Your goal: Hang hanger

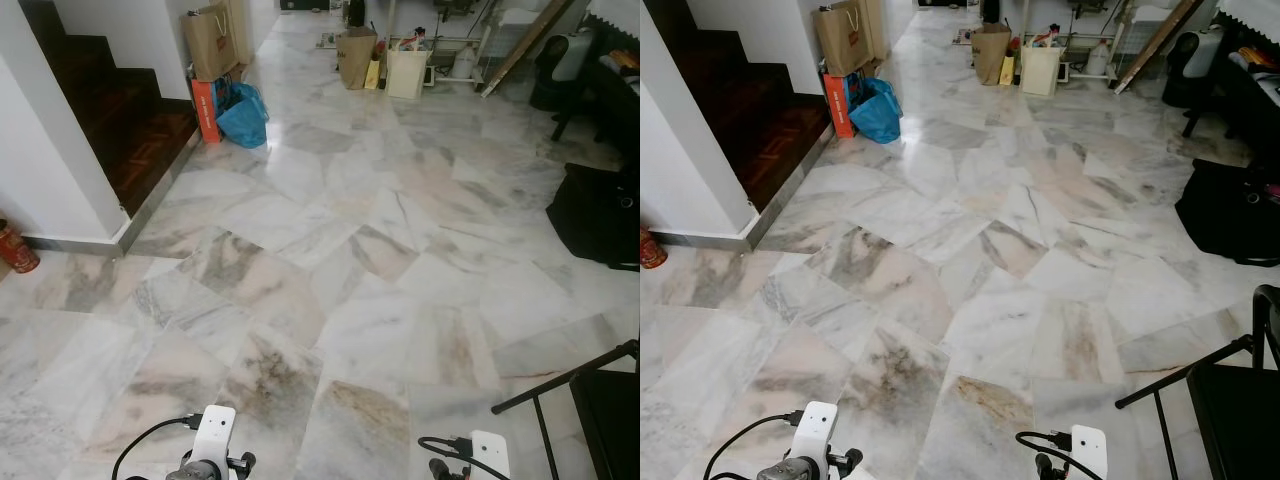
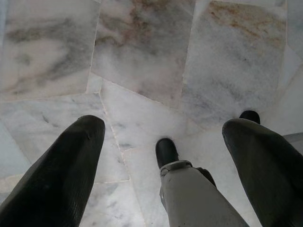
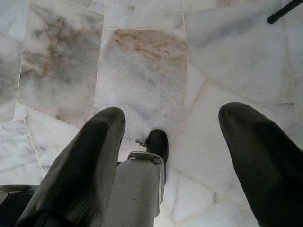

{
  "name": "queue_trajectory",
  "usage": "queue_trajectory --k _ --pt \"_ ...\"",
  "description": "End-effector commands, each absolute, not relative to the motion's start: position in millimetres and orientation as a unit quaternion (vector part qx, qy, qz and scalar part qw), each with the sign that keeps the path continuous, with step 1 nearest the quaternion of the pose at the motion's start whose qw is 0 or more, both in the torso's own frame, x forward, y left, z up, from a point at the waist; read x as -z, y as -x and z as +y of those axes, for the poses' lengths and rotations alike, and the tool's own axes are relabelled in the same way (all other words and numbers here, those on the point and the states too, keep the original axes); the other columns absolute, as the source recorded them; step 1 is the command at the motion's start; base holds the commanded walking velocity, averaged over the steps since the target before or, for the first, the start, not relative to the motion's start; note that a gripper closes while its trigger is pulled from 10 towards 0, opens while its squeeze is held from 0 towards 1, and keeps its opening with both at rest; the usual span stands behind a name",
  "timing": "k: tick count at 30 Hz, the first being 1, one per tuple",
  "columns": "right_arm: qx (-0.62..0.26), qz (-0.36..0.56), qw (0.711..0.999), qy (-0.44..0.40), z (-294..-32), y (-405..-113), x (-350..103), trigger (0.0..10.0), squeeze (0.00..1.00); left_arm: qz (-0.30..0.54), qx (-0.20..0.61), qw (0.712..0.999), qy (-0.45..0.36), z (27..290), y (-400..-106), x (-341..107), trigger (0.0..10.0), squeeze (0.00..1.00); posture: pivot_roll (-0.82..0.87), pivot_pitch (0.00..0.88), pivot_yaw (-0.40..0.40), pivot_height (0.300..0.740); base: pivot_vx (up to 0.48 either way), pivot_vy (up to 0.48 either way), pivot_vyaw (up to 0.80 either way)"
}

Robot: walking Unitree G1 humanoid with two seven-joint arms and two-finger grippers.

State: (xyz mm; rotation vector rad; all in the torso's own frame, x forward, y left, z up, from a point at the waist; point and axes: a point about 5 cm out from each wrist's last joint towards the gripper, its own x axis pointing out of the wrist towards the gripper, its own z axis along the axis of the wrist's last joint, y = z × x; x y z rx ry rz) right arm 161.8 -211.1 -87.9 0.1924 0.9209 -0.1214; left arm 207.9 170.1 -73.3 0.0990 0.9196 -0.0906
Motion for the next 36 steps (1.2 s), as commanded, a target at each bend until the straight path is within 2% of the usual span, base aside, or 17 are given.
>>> queue_trajectory --k 1,36 --pt "0.062 0.440 0.891 -0.096 -211.9 -162.2 87.5 10.0 0.00 0.446 0.037 0.893 -0.049 172.7 -207.2 73.6 10.0 0.00 0.04 0.000 0.000 0.740 0.000 0.000 0.00" --pt "0.061 0.437 0.892 -0.097 -212.2 -164.4 86.4 10.0 0.00 0.444 0.030 0.894 -0.047 174.7 -209.5 72.3 10.0 0.00 0.05 0.000 -0.005 0.740 0.000 0.000 0.00"
